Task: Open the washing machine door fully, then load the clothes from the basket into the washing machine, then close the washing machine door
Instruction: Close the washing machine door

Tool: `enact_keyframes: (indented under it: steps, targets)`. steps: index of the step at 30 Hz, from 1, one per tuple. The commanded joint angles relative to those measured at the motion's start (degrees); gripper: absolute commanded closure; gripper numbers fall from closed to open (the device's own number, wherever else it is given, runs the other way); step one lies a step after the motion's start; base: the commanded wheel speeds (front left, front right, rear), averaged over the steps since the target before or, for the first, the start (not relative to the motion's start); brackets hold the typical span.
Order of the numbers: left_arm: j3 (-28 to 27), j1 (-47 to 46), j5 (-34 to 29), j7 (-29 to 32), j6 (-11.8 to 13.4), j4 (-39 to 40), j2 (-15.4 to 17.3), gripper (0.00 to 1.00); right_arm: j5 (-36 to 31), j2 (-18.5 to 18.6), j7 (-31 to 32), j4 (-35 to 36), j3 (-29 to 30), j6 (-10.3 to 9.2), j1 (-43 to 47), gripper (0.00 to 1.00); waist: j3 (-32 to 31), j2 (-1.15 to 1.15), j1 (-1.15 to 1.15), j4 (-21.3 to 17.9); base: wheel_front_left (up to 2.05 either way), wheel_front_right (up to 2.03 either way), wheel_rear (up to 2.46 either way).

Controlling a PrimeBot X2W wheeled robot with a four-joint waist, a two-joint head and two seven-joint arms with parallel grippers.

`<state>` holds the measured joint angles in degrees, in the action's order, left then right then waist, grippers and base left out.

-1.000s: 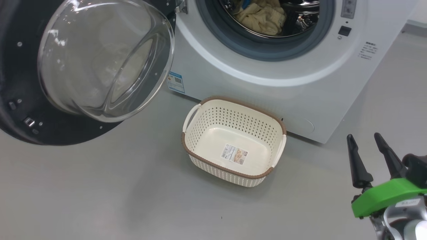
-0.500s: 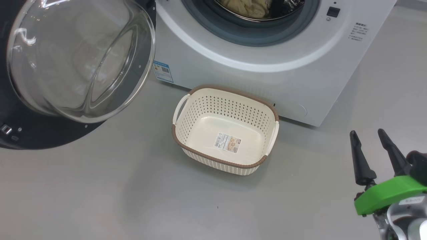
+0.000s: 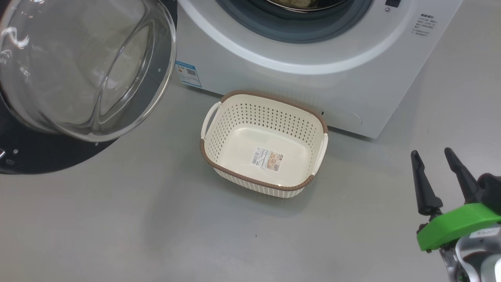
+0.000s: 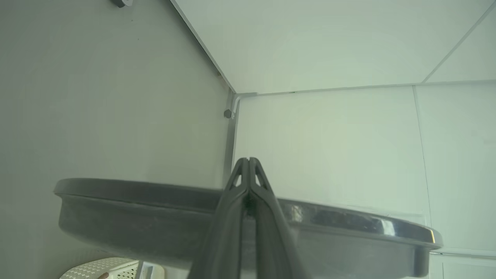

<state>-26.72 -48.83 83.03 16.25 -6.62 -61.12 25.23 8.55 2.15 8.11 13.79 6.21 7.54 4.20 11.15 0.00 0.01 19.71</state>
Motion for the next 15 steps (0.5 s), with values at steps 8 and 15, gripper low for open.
enact_keyframes:
  steps: [8,15]
  targets:
    - [0.3,0.2,0.1,4.1,-0.8,0.7,3.4,1.0,-0.3,1.3,0.5,2.3,-1.3,-0.05,-2.8,0.0,0.0,0.0,-0.01,-0.2,0.0,0.0,0.0]
    - [1.5,1.5,0.9,10.2,-0.8,2.5,2.3,1.0,-0.1,1.2,0.2,1.8,-1.4,-0.05,-2.9,0.0,-0.2,0.0,-0.01,-0.1,0.0,0.0,0.0]
